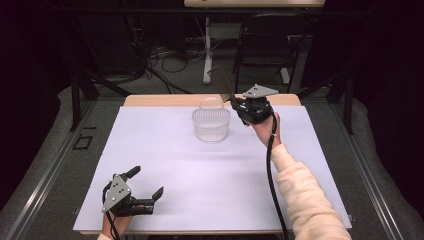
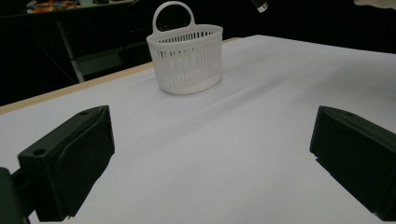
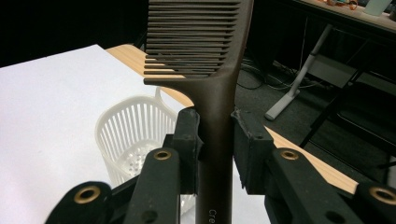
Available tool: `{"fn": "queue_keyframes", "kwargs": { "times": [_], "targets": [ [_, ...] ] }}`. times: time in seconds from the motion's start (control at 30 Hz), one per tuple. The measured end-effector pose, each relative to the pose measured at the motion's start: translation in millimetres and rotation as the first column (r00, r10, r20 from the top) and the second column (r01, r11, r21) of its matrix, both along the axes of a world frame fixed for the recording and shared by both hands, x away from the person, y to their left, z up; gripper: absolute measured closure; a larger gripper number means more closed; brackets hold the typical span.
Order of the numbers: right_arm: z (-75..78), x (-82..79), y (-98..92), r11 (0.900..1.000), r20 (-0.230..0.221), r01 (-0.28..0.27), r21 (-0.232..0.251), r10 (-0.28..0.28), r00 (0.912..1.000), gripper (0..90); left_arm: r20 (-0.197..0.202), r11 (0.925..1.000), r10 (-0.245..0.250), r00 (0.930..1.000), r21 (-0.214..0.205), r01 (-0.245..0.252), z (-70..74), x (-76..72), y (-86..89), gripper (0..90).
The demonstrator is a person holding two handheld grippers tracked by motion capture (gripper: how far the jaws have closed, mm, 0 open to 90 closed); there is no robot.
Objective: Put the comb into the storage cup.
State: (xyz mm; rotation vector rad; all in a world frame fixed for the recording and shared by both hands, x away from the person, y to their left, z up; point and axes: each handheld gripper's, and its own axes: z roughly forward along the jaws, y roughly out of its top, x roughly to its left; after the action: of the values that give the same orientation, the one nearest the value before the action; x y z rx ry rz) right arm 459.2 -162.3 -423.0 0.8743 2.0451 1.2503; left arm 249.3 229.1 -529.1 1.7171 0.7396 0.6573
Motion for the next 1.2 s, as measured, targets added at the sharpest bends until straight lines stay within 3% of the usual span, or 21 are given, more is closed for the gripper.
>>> {"fn": "queue_keyframes", "kwargs": {
  "times": [0.7,1.2],
  "targets": [
    [-2.6,9.1,9.2,0.9995,0.004,-0.006,0.031,0.006,1.0000,72.9,-0.001,1.0000,0.001,1.0000,-0.004,-0.001,-0.1,0.3,0.0,0.0],
    [-2.8,12.8,19.8,0.9996,0.005,-0.024,0.018,0.023,0.9997,72.8,0.001,1.0000,0.001,1.0000,-0.002,-0.001,0.1,0.1,0.3,0.0]
  ]
}}
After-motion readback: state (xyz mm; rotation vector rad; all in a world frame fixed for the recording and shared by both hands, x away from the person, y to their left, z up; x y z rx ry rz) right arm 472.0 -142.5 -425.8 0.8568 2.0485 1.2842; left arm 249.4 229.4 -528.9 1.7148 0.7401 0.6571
